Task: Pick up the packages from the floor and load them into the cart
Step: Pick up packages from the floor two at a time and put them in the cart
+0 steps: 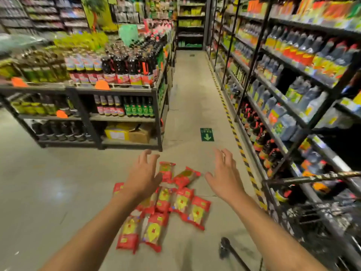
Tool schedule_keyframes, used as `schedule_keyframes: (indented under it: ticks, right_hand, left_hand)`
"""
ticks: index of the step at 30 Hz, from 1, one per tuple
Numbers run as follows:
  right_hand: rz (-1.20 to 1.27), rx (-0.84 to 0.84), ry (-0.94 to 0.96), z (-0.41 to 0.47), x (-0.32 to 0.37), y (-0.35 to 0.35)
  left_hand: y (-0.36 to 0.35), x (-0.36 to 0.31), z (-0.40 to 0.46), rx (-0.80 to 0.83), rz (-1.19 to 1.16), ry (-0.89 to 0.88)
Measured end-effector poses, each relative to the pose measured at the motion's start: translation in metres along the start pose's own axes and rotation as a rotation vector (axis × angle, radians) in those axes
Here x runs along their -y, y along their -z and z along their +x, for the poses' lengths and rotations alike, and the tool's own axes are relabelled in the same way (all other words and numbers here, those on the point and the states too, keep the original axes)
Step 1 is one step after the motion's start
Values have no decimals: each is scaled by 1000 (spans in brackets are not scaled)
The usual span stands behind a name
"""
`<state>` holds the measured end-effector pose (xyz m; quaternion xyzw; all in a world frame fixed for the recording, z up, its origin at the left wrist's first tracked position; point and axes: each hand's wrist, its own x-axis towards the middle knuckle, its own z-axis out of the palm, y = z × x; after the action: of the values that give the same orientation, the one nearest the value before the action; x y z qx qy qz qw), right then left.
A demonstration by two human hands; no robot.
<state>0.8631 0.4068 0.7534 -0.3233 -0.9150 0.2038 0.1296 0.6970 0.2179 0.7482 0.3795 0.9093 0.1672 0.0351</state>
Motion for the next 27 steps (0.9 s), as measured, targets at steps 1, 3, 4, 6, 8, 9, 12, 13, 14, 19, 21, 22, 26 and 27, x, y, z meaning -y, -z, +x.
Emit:
schedule_keyframes:
  ticks: [1, 3, 4, 6, 8, 9, 12, 13, 14, 19, 21, 22, 26, 27]
  right_hand:
    - [-11, 43, 35, 7, 26, -21]
    - [-38, 112, 63, 15, 52, -44]
    - [-62, 137, 87, 22, 66, -57]
    - [-112, 183, 134, 39, 91, -82]
    - [-141, 231, 159, 60, 111, -109]
    - [-155, 252, 170, 72, 121, -122]
    - [-157, 308, 187, 111, 145, -169]
    - [-149, 329, 195, 123, 154, -185]
    - [-149, 349, 200, 134, 163, -200]
    - [-177, 414, 176, 170, 199, -256]
    - [-181, 435, 148, 175, 211, -275]
    - [-182, 439, 130, 175, 214, -286]
    - [-201, 460, 25, 170, 215, -344]
    - [-195, 467, -14, 168, 213, -362]
  left_hand:
    - [6, 33, -3, 17, 4, 46]
    - [15, 71, -7, 38, 20, 90]
    - [20, 92, -8, 40, 40, 111]
    - [27, 134, -6, 47, 70, 154]
    - [29, 170, 0, 60, 77, 206]
    - [29, 187, 4, 65, 68, 230]
    - [24, 232, 21, 93, 71, 281]
    - [24, 248, 27, 114, 80, 303]
    - [23, 262, 34, 128, 87, 327]
    - [10, 328, 67, 164, 56, 364]
    - [-1, 353, 77, 199, 17, 354]
    - [-10, 365, 82, 219, -5, 343]
    - [-62, 415, 102, 333, -79, 273]
    - [-78, 428, 106, 358, -91, 254]
